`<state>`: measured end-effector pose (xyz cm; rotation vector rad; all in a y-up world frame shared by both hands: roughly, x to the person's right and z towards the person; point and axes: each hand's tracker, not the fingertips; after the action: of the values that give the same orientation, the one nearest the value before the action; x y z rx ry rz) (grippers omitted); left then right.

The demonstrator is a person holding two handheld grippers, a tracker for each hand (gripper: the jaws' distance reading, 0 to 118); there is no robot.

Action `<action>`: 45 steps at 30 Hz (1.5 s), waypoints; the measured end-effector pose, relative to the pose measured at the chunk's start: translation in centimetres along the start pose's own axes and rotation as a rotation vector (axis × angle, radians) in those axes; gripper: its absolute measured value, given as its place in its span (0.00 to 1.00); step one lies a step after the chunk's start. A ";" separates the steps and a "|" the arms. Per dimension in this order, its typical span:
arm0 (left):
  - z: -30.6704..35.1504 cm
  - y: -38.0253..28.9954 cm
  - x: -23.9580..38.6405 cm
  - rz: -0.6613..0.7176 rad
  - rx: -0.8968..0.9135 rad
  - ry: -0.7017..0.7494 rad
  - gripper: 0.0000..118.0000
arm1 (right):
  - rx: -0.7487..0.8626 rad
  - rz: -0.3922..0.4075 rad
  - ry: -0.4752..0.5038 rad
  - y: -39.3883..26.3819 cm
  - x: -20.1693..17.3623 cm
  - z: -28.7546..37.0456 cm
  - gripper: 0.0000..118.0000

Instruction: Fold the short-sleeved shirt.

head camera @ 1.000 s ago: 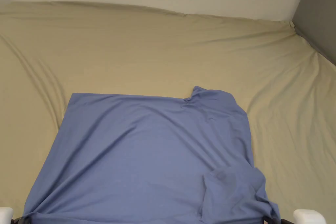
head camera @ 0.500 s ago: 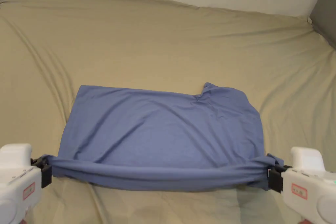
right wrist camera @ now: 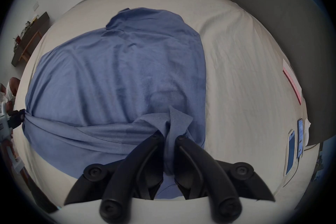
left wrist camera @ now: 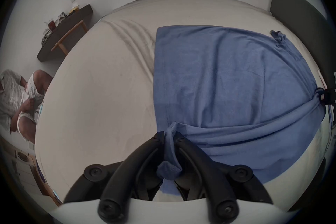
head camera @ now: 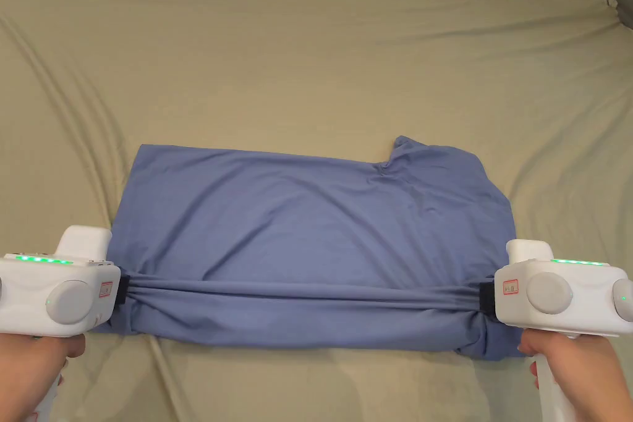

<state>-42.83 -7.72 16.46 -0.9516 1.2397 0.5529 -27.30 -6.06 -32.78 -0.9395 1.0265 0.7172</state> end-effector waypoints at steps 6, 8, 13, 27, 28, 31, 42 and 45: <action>-0.6 1.7 1.0 -0.126 0.005 0.006 0.14 | 0.013 -0.044 -0.013 -0.1 0.4 -0.8 0.19; 0.5 2.0 1.3 -0.140 0.055 0.042 0.54 | 0.122 -0.069 -0.026 -0.1 0.5 0.4 0.77; 7.2 2.8 0.4 0.035 0.365 0.005 0.90 | 0.413 -0.031 -0.063 0.1 1.2 7.3 0.94; 24.2 -2.5 5.4 0.049 0.781 0.074 0.17 | 0.892 0.187 -0.028 -4.4 -7.0 23.6 0.07; 24.2 -2.8 5.4 0.043 0.778 0.075 0.11 | 0.891 0.191 -0.017 -4.8 -7.2 23.7 0.00; 22.8 -3.6 5.2 0.033 0.701 0.063 0.00 | 0.858 0.217 -0.013 -5.6 -7.8 23.1 0.00; 7.1 -7.0 0.2 0.190 0.124 -0.002 0.39 | 0.761 0.226 -0.057 -7.2 -6.3 22.0 0.00; 3.2 -7.0 -0.5 0.204 0.047 -0.005 0.65 | 0.745 0.226 -0.079 -7.2 -5.7 21.9 0.00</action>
<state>-35.62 -8.61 19.16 -0.7888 1.3487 0.6831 -14.90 10.08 -20.61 -0.1513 1.2141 0.4846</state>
